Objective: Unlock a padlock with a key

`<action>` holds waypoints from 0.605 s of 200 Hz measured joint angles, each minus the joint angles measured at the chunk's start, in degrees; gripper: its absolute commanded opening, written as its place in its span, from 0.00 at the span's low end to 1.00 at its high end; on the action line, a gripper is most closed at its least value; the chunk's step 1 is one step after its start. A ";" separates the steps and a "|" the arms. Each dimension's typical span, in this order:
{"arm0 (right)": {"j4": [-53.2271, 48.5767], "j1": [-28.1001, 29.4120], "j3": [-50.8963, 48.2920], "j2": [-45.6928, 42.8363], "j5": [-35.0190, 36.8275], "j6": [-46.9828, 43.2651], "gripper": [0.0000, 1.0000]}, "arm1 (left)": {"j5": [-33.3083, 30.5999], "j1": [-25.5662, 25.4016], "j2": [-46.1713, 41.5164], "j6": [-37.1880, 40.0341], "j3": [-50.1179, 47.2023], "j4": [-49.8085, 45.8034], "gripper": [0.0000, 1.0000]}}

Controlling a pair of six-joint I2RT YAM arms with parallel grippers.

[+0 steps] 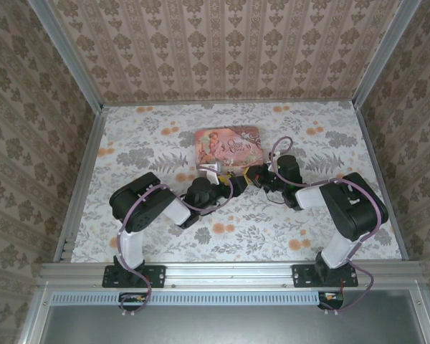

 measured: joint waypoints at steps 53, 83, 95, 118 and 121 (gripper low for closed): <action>-4.31 -1.33 -0.81 -8.59 -1.07 -1.07 0.00 | 0.76 2.69 -3.93 -0.20 -5.86 -0.31 0.97; -9.62 -2.54 2.56 -12.41 -1.07 -3.76 0.00 | 2.95 5.25 -5.57 -0.50 -6.23 -1.09 0.97; -11.08 -3.15 4.31 -12.04 -1.09 -4.66 0.00 | 4.02 5.64 -5.88 -0.46 -6.08 -2.38 0.97; -12.24 -4.33 6.78 -9.64 -1.16 -5.31 0.00 | 5.99 5.68 -5.88 -0.07 -5.01 -6.29 0.97; -12.35 -4.46 7.06 -9.14 -1.18 -5.33 0.00 | 6.27 5.68 -5.88 0.13 -4.74 -6.91 0.97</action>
